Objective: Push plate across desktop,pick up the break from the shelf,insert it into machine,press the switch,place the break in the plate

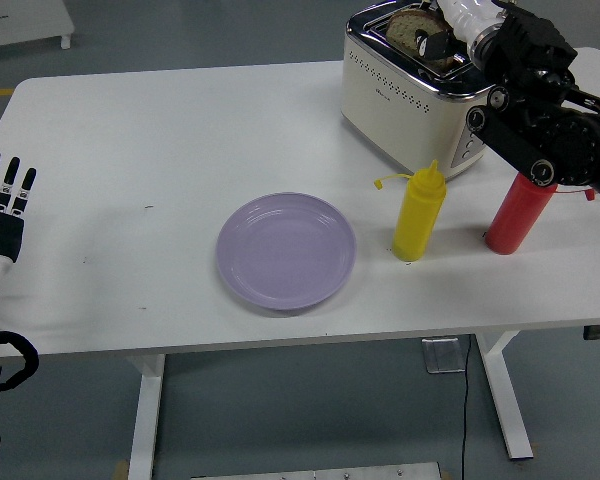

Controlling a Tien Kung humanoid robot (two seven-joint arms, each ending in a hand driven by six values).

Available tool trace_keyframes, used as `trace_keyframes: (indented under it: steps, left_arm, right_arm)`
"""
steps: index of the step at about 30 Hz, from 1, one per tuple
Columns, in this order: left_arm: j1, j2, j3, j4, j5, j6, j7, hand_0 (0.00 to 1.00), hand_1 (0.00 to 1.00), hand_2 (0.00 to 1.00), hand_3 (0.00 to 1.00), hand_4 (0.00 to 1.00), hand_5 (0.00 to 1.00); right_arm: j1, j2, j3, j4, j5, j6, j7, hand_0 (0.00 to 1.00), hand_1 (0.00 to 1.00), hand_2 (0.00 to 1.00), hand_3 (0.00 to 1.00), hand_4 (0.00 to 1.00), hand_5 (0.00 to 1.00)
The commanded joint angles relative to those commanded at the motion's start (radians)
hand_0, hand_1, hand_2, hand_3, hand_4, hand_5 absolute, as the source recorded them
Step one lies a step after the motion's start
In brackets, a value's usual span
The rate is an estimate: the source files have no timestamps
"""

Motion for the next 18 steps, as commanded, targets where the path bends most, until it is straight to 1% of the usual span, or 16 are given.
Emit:
trace_keyframes:
  steps: [2,8,13,18]
  left_arm:
    - [0.0,0.0,-0.001,0.0,0.0,0.0,0.0,0.825,0.869,0.927,0.818,0.621,0.998]
    - [0.0,0.002,-0.002,0.0,0.0,0.0,0.0,0.825,0.869,0.927,0.818,0.62,0.998]
    - [0.001,0.003,-0.003,-0.001,0.0,0.0,0.0,0.825,0.869,0.927,0.818,0.62,0.998]
    - [0.003,0.004,-0.005,-0.002,0.0,0.0,0.0,0.825,0.869,0.927,0.817,0.62,0.998]
  right_arm:
    - [0.003,-0.008,0.009,0.013,-0.021,-0.001,-0.001,0.221,0.368,0.471,0.535,0.459,0.057]
    - [0.015,-0.04,0.066,0.07,-0.092,-0.008,-0.004,0.225,0.362,0.466,0.534,0.454,0.056]
    - [0.022,-0.063,0.104,0.113,-0.125,-0.013,-0.005,0.225,0.362,0.466,0.534,0.454,0.056]
    - [0.031,-0.105,0.161,0.199,-0.167,-0.018,-0.01,0.226,0.36,0.462,0.532,0.442,0.061]
